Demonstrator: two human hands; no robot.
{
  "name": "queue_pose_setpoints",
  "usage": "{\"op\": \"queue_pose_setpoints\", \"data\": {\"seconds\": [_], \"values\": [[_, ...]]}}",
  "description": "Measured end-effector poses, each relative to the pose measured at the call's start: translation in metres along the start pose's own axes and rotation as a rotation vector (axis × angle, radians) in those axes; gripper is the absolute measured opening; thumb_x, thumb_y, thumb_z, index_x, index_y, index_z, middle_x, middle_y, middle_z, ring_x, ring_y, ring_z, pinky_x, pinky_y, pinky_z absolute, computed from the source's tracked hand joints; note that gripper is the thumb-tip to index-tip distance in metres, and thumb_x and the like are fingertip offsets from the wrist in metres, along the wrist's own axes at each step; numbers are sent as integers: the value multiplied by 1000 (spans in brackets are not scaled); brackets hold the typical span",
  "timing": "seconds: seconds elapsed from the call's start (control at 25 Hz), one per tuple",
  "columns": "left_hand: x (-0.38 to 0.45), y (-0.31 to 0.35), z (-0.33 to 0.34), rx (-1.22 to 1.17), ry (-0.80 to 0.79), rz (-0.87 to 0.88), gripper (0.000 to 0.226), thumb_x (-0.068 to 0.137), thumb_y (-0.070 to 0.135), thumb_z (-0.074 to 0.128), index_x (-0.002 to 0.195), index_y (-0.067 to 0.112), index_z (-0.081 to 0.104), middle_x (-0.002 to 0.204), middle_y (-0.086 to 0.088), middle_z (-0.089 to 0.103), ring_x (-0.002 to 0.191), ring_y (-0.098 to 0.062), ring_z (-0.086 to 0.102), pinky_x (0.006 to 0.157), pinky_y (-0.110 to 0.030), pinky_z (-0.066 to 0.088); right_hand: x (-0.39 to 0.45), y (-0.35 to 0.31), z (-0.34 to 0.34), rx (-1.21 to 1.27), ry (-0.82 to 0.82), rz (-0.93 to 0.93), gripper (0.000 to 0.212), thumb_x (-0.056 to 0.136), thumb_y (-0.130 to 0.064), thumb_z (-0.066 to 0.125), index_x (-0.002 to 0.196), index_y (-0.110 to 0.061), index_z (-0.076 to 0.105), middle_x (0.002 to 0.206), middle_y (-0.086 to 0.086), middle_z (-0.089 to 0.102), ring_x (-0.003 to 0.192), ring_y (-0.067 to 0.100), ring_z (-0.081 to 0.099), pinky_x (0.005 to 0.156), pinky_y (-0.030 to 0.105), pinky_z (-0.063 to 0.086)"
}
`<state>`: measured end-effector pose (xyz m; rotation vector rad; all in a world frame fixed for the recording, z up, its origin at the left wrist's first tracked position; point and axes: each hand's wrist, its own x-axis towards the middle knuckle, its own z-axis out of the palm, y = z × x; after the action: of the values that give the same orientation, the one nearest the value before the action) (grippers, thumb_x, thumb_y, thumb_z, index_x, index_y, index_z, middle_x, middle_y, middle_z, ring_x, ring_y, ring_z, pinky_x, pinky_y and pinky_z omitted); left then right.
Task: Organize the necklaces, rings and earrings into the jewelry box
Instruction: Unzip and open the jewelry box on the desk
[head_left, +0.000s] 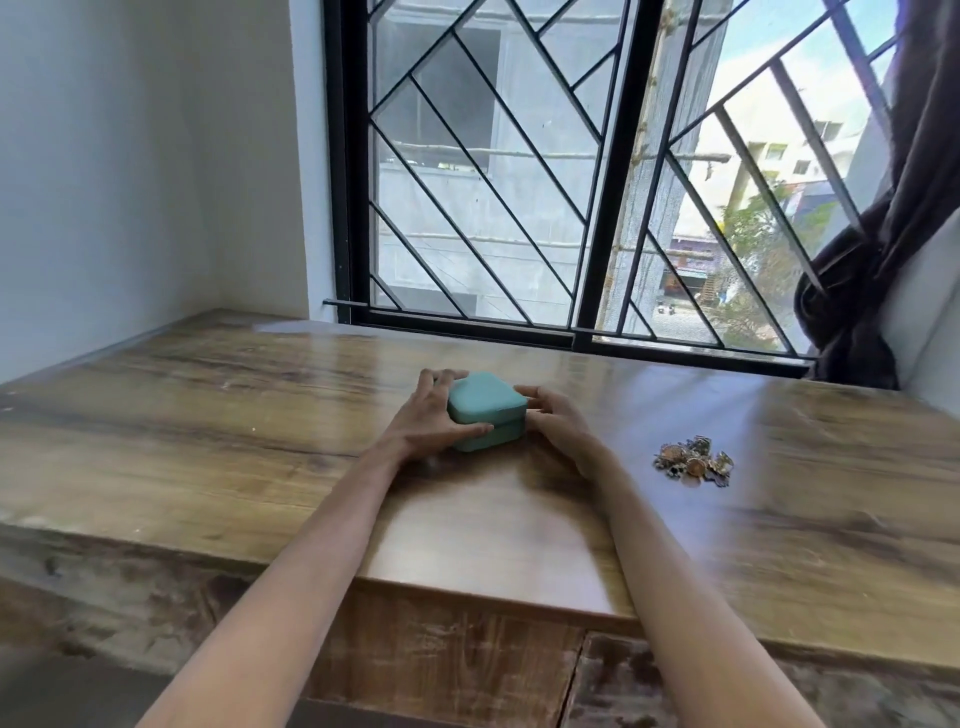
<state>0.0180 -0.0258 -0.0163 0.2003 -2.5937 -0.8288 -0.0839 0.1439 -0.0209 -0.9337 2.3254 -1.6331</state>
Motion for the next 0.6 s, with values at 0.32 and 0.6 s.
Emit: {"op": "queue_pose_setpoints", "data": {"seconds": [0.32, 0.6], "values": [[-4, -17, -15, -100, 198, -50, 92, 55, 52, 71, 135, 19, 40, 126, -7, 32, 122, -23, 41, 106, -28, 33, 28, 1, 23, -54, 144, -153, 20, 86, 0, 60, 104, -2, 70, 80, 7, 67, 65, 15, 59, 71, 33, 53], [8, -30, -20, -111, 302, -163, 92, 63, 43, 81, 137, 16, 34, 131, -12, 30, 123, -28, 40, 106, -36, 38, 52, -6, 46, -179, 246, -106, 11, 81, -22, 71, 83, -11, 72, 69, -2, 65, 67, 14, 61, 68, 30, 51]]}}
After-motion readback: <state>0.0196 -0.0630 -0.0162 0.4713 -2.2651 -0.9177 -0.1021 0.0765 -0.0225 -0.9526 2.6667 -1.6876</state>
